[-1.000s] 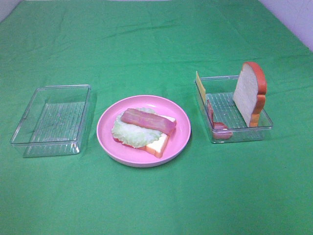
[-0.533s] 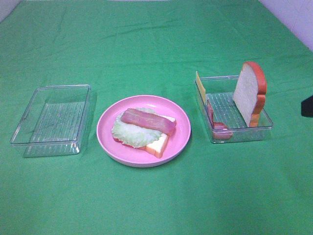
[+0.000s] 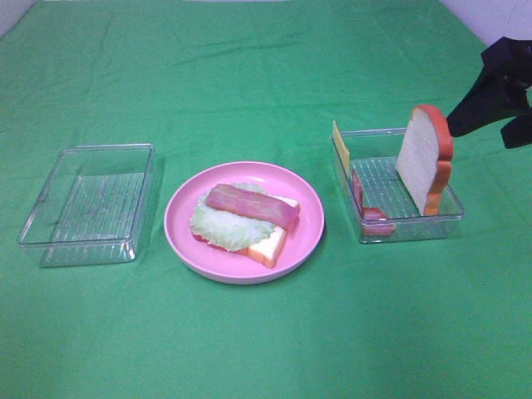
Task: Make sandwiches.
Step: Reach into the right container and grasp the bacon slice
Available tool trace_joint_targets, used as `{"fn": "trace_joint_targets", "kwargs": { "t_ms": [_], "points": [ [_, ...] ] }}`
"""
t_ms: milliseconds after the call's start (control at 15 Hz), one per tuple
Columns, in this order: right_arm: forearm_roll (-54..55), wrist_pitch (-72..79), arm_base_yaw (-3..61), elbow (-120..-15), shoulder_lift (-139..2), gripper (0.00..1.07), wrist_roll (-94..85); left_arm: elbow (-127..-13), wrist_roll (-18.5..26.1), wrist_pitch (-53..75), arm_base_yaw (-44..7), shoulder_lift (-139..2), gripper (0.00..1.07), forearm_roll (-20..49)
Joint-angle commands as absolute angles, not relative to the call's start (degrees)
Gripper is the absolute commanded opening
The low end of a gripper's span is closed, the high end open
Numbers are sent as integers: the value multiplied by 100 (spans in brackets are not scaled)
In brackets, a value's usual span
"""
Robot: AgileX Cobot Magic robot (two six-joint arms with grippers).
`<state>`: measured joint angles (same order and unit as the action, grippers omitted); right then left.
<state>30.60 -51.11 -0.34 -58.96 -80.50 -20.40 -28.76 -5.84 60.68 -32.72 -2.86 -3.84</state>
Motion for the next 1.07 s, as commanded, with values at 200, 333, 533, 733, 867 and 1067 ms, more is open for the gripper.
{"fn": "trace_joint_targets", "kwargs": {
  "t_ms": [200,333,533,733,867,1067],
  "points": [
    [2355,-5059,980,-6371,-8738,68,-1719,-2882,-613,6010,-3289,-258,74,-395],
    [1805,-5082,1570,-6944,-9523,68,-785,-2882,-613,6010,-3289,-258,74,-395],
    [1874,-5117,1616,-7363,-10124,68,-550,-2882,-613,6010,-3289,-258,74,-395],
    [1977,-5191,1616,-7890,-10795,68,-539,-2882,-613,6010,-3289,-258,74,-395],
    [1977,-5369,1616,-8222,-11259,66,-487,-2882,-613,6010,-3289,-258,74,-395],
    [1977,-5529,1616,-8382,-11631,60,-453,-2882,-613,6010,-3289,-258,74,-395]
  ]
}}
